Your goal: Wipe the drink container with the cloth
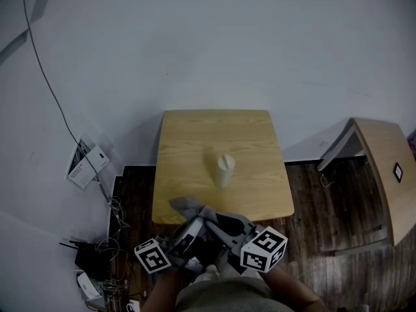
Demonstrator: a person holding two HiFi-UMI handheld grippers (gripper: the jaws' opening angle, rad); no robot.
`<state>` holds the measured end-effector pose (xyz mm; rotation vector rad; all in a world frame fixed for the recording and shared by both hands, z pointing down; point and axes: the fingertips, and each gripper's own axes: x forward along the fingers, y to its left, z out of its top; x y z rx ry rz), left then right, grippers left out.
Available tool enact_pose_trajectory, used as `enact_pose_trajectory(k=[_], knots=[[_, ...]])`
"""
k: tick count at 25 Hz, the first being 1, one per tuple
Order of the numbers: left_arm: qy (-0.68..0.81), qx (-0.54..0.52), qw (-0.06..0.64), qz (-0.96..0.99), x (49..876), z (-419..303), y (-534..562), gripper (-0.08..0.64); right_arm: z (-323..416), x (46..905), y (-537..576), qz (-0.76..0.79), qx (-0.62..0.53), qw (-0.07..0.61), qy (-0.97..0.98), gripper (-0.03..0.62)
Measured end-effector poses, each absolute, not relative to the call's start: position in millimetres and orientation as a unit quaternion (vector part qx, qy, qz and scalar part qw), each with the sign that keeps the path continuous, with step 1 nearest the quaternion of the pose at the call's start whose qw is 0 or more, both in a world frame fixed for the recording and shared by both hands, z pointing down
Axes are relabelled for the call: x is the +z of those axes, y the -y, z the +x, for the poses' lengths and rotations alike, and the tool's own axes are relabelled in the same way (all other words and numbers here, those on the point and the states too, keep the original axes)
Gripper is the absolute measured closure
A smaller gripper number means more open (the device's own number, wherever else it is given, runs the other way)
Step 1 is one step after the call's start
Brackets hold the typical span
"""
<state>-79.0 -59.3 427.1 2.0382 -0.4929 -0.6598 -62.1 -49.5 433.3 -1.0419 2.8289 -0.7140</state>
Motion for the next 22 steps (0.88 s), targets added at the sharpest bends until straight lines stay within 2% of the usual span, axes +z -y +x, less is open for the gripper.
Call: enact_pose_trajectory(k=[3, 8, 11, 14, 22], knots=[[0.235, -0.237, 0.446, 0.830, 437.0, -82.8, 68.2, 0.538, -55.7, 441.4, 56.3, -0.361, -0.223, 0.004, -0.905, 0.518], [0.313, -0.173, 0.409, 0.839, 454.1, -91.5, 91.0, 0.538, -34.4, 458.9, 69.4, -0.415, -0.199, -0.046, -0.887, 0.519], [0.363, -0.123, 0.360, 0.851, 472.3, -93.9, 105.4, 0.538, -19.7, 468.8, 76.6, -0.445, -0.189, -0.075, -0.872, 0.551], [0.397, -0.076, 0.324, 0.855, 482.1, -90.2, 118.6, 0.538, -8.5, 472.2, 82.3, -0.463, -0.183, -0.086, -0.863, 0.563], [0.431, -0.020, 0.308, 0.848, 499.9, -78.8, 157.2, 0.540, 10.1, 476.5, 94.5, -0.478, -0.183, -0.094, -0.854, 0.571]])
